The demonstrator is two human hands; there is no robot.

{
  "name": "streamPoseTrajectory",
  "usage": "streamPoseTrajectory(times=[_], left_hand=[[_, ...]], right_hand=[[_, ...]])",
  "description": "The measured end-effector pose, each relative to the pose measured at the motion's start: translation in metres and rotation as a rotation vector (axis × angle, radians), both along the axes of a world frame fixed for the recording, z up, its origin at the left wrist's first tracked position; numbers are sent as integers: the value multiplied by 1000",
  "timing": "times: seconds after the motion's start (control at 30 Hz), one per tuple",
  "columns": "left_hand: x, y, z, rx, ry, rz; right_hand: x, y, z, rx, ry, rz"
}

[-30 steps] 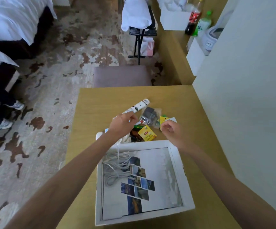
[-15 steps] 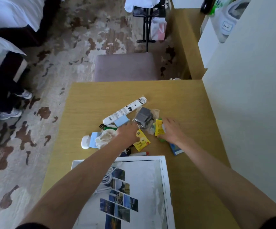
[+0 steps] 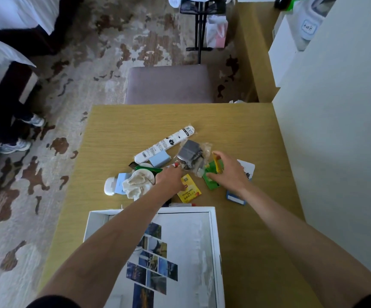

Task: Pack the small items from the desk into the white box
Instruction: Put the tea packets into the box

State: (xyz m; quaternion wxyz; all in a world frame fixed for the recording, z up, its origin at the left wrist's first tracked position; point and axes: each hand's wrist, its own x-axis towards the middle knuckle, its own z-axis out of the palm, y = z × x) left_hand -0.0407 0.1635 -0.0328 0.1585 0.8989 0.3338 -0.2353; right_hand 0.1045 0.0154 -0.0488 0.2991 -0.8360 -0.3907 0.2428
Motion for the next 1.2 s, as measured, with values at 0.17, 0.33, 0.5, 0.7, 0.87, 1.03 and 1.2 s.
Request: streamPoseTrajectory(times=[0.17, 0.33, 0.5, 0.7, 0.87, 1.03, 1.2], left_hand=[[6, 2, 1, -79, -31, 5], [1, 0, 15, -396, -297, 112], [-21, -4, 68, -766, -621, 409], [-85, -12, 111, -1015, -776, 469], [-133, -10, 110, -876, -695, 447], [-171, 1, 108, -778, -675, 490], [-195, 8, 117, -805, -733, 419]], right_hand=[[-8, 0, 32, 149, 297, -158], [-25, -10, 55, 63, 278, -91], [-54, -4, 80, 60, 2, 97], [-92, 2, 101, 18, -433, 373], [-142, 8, 114, -38, -447, 516], [-186, 9, 125, 17, 9, 242], [-215, 4, 122, 299, 427, -170]])
